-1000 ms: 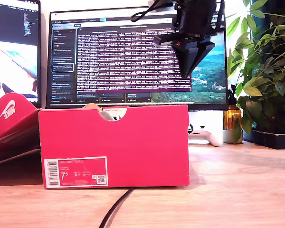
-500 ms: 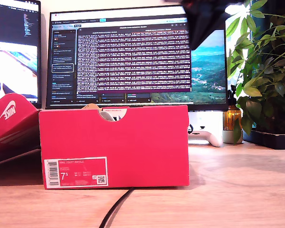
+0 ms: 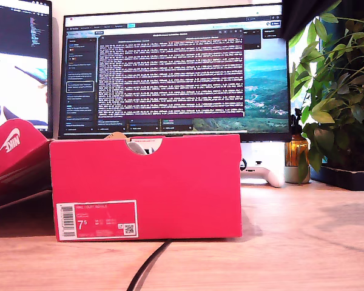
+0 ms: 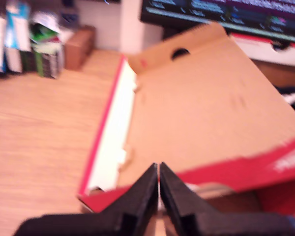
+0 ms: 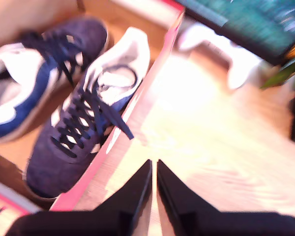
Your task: Pack the blue shoes by picking the first shoe and placing it inside the red shoebox, left side, then picking and rotating the second shoe and placing it in the shoebox
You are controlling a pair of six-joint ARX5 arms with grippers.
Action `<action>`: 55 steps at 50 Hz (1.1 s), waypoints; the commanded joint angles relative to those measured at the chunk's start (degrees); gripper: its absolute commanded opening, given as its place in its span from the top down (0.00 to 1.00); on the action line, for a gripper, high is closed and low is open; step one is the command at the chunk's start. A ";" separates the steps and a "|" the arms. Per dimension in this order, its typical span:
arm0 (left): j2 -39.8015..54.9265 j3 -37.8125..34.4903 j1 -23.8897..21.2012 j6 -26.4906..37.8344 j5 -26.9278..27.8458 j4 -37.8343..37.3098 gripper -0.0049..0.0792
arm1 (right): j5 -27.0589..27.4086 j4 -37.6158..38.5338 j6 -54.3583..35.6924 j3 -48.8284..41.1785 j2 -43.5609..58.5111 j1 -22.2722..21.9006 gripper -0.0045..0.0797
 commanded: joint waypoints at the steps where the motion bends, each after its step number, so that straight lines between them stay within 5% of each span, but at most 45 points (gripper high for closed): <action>1: -0.48 -2.27 1.27 1.25 0.48 0.87 0.97 | 0.00 -0.44 0.22 -1.05 -0.39 0.26 0.95; 27: -0.48 -2.58 11.52 4.28 9.75 1.55 0.97 | -0.09 -2.25 1.51 -1.05 -2.78 0.28 0.95; 36: -0.48 -2.58 11.78 4.44 14.34 1.25 0.97 | 0.11 -0.52 5.18 -1.05 -3.48 0.26 0.95; 55: -0.48 -2.56 11.43 4.39 14.91 1.27 0.97 | 15.43 0.26 10.47 -4.13 -9.33 0.11 0.95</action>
